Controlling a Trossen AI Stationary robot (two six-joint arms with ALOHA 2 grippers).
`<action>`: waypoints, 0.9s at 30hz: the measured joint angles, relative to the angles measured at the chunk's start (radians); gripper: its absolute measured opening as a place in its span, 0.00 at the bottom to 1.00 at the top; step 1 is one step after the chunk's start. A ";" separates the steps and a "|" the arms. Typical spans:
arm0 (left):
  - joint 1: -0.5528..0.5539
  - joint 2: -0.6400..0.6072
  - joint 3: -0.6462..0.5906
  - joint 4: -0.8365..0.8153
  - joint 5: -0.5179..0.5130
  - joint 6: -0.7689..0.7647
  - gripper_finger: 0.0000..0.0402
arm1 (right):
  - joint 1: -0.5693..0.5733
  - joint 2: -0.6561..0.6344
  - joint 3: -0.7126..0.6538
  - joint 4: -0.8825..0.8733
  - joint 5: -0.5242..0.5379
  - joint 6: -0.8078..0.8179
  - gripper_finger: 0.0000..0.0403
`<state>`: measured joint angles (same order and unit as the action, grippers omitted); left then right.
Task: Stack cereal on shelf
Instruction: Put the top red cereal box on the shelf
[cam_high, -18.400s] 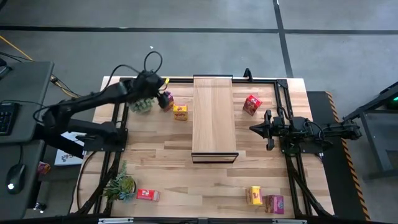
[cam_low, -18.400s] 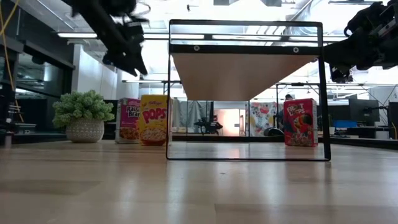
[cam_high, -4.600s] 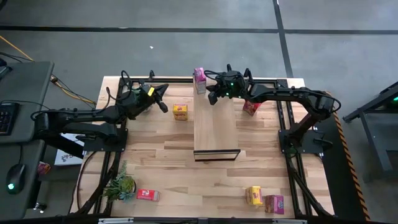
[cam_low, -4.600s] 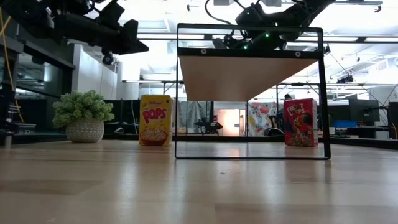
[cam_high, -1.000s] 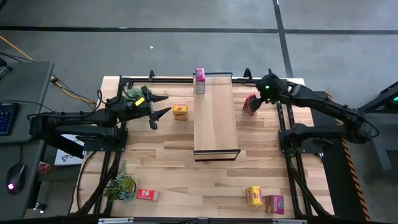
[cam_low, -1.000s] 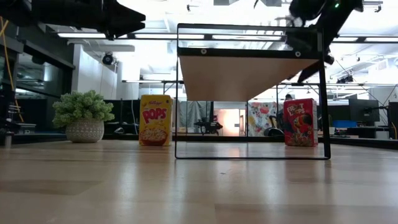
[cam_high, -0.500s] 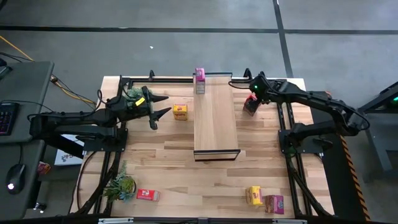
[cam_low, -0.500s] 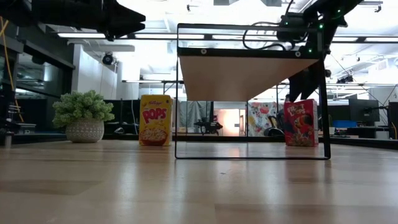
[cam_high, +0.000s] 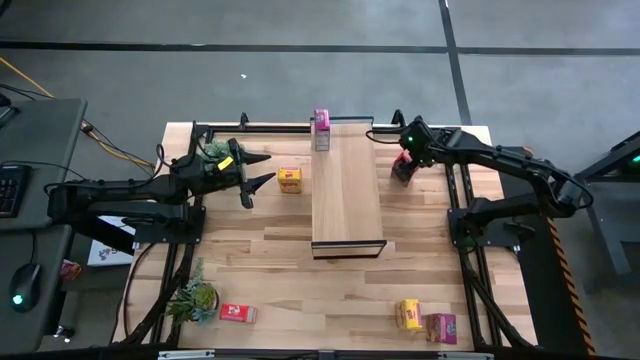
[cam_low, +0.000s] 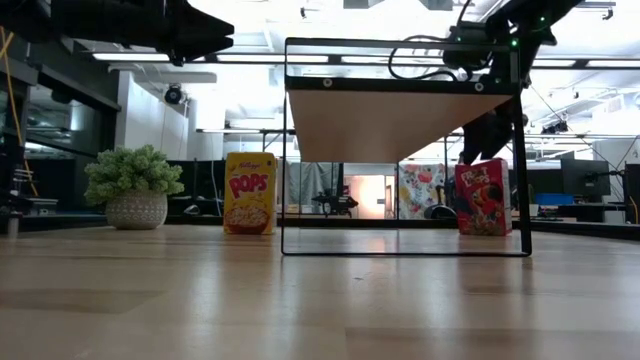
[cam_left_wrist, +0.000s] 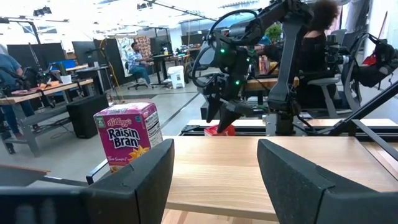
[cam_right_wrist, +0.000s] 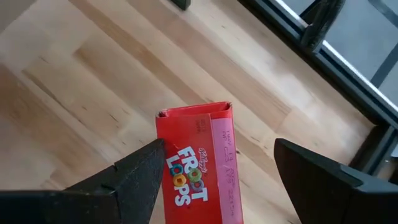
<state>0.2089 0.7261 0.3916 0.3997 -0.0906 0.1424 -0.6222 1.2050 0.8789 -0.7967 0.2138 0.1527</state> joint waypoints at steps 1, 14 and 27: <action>0.000 0.000 0.000 0.000 0.000 0.000 0.55 | 0.000 0.000 0.005 -0.001 0.002 -0.004 0.73; 0.000 0.000 0.000 0.000 0.000 0.000 0.55 | 0.000 0.001 0.031 -0.053 -0.034 -0.023 0.73; 0.000 0.000 0.001 -0.013 0.000 0.000 0.55 | -0.007 0.000 -0.031 -0.040 -0.057 -0.023 0.73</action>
<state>0.2089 0.7263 0.3923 0.3862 -0.0902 0.1421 -0.6289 1.2053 0.8482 -0.8365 0.1570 0.1296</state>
